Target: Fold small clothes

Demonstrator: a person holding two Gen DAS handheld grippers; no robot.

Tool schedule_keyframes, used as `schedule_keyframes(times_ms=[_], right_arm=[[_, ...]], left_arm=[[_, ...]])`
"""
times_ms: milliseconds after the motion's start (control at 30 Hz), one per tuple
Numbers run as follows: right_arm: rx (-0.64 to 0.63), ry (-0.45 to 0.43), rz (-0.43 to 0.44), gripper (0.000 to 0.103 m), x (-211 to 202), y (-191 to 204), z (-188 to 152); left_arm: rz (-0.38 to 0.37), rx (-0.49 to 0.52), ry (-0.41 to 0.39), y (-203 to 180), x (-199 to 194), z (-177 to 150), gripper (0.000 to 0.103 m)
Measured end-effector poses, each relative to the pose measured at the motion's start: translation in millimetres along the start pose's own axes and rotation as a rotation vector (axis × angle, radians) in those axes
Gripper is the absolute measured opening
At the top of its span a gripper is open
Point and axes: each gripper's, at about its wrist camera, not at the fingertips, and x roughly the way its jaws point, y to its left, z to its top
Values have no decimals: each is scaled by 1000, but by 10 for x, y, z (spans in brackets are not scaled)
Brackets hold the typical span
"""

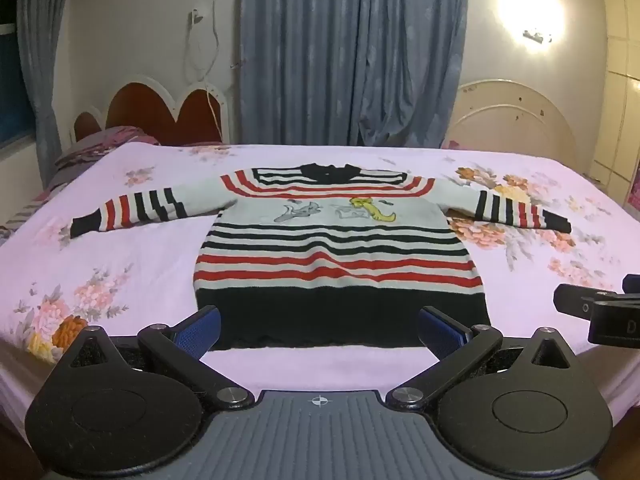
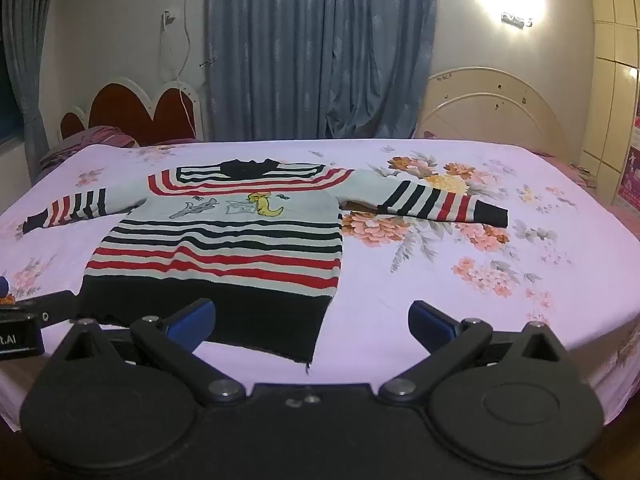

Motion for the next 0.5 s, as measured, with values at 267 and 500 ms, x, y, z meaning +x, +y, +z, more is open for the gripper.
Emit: schedule_keyframes(times_ms=[267, 500], right_arm=[[3, 10, 0, 102, 9, -12, -13], [3, 7, -2, 102, 13, -18, -25]], left_arm=[[38, 44, 1, -110, -15, -8, 103], [36, 13, 1, 14, 24, 24, 103]])
